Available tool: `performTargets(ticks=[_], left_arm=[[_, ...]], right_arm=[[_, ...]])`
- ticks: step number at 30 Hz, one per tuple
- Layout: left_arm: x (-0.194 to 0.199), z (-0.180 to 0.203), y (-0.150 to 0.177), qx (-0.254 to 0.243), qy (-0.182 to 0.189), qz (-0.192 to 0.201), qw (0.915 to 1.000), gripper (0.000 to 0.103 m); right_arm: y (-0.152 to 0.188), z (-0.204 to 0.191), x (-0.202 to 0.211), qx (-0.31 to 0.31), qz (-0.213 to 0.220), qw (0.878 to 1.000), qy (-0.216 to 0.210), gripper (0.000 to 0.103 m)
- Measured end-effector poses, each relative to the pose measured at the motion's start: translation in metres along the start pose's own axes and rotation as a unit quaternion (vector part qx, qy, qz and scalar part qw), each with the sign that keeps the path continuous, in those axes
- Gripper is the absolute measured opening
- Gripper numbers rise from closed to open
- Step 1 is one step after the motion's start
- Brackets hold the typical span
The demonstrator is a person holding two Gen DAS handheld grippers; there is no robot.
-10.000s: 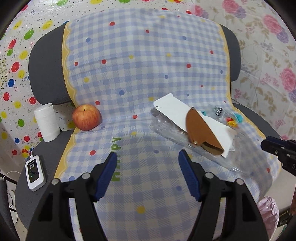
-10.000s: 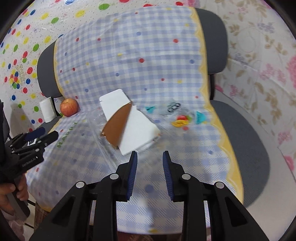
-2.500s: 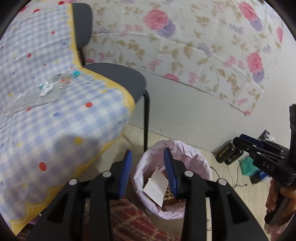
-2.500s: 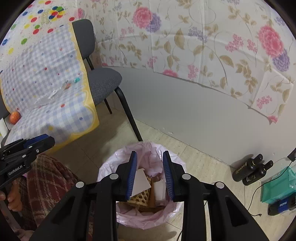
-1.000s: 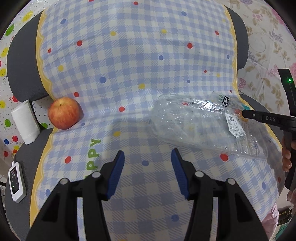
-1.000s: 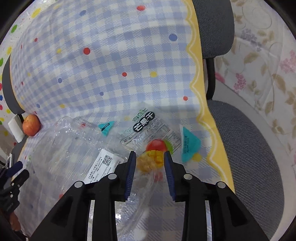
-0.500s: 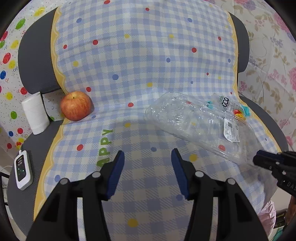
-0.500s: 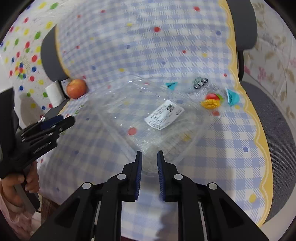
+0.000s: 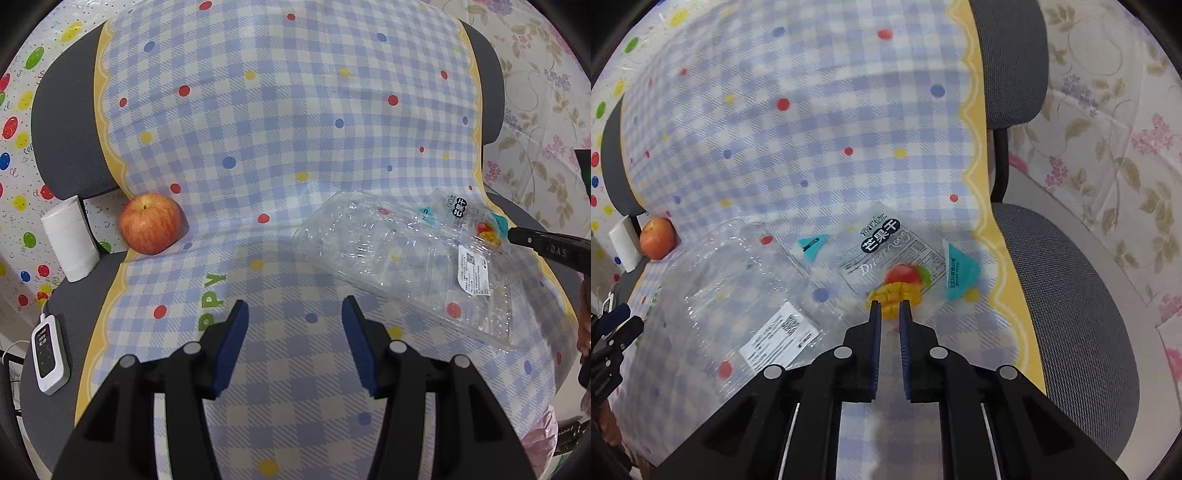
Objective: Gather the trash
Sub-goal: 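Close the left tool on the clear plastic tray edge and lift it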
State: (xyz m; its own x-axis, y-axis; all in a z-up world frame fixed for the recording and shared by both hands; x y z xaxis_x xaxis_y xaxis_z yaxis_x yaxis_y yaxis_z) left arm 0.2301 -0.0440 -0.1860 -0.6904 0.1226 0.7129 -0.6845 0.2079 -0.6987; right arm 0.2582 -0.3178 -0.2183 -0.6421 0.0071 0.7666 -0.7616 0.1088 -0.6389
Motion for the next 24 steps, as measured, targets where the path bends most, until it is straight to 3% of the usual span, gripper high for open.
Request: performTargets(ticks=[8,10,15,18,21,24], left_arm=[[0.011,-0.002,0.000,0.007,0.010,0.005,0.9999,0.053],[0.015,-0.001,0.001,0.007,0.010,0.006,0.9999,0.058],[0.021,0.003,0.003,0.014,0.020,0.005,0.9997,0.058],[0.015,0.006,0.005,0.022,0.026,-0.005,0.9994,0.058],[0.001,0.013,0.005,0.031,0.044,-0.022,0.9983,0.058],[-0.016,0.020,0.006,0.035,0.050,-0.040,0.9974,0.057]], right_arm=[[0.025,-0.021,0.005,0.050,-0.050,0.997,-0.041,0.005],[0.039,-0.035,0.015,0.050,-0.057,0.995,-0.069,0.005],[0.065,-0.080,0.039,0.067,-0.055,0.989,-0.122,0.005],[0.064,-0.085,0.055,0.067,-0.028,0.991,-0.108,0.006],[0.055,-0.076,0.070,0.079,0.013,0.995,-0.052,0.006],[0.047,-0.058,0.077,0.060,0.029,0.997,-0.033,0.007]])
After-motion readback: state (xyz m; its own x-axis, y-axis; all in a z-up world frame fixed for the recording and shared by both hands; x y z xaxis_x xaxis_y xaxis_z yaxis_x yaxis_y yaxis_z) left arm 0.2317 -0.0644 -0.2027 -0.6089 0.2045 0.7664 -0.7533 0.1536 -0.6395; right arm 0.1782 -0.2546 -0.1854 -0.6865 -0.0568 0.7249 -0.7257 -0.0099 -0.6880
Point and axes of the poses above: each gripper's, at about its wrist camera, not at the fingertips, and x roughly against the way its jaws point, z to its right, y to its underside, the point moved 7 cm from there along -x, roughly the way its jaws point, and after that the axes turned 2 degrees about z, right-handed, at the moved point
